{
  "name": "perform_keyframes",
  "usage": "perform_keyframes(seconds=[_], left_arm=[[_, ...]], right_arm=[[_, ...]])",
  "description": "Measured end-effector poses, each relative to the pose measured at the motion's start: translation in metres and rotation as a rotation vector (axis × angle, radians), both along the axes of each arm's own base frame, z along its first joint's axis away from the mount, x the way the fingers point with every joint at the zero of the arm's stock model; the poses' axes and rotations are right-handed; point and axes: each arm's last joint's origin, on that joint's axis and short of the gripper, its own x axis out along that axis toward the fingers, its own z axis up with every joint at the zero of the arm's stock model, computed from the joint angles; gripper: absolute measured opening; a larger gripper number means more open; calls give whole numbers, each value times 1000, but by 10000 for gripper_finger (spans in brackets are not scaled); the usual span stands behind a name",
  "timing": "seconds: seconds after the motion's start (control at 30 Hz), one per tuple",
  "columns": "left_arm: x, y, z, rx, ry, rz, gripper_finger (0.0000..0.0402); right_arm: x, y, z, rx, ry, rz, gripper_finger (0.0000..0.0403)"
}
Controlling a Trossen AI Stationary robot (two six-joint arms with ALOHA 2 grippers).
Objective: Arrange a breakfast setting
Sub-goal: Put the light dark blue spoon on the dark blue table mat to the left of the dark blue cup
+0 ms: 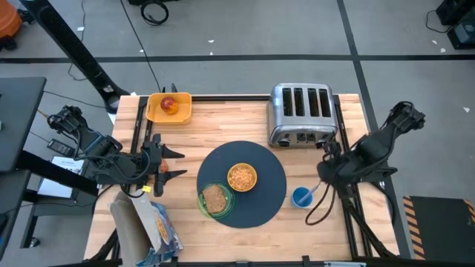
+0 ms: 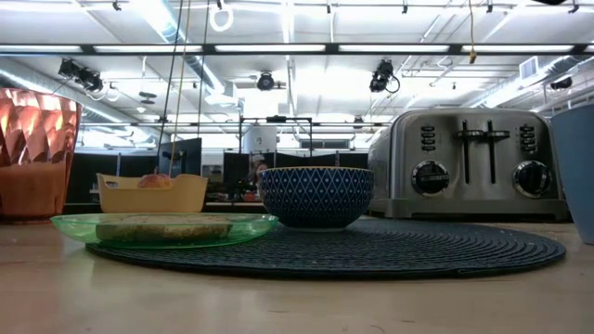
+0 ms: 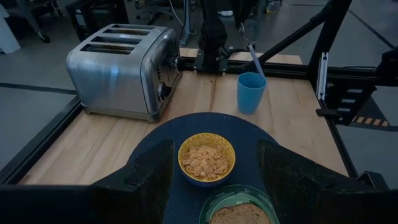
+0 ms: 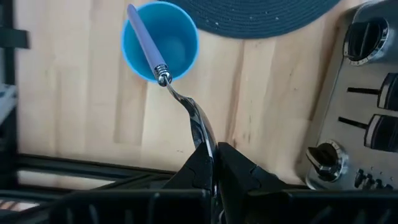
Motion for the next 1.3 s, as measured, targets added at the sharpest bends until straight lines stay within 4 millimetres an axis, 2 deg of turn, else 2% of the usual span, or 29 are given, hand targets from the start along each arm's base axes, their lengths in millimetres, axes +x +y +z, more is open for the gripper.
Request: perform_keyframes(seconds=[0.17,0.37,0.53,0.7,0.83,1.0,1.17,1.3], left_arm=[[0,0,1,-24,-9,7,231],[1,1,2,-66,-25,27,231],[-1,10,8,-95,-65,61,231],[-7,22,17,-144,-97,61,231],[-14,30,21,-182,-105,16,231],[-25,35,24,-202,-102,-39,231],[-32,38,21,-197,-56,-84,231],[-32,37,18,-200,-23,-118,231]], right_arm=[[-15,-16,12,70,-53,-5,16],[-15,-33,42,64,-210,-59,16],[4,-46,65,0,-288,-59,16],[46,-58,72,-48,-269,32,16],[87,-70,62,-4,-199,120,16],[130,-86,33,131,-85,217,16],[163,-96,-1,236,27,286,16],[182,-97,-26,283,106,322,16]])
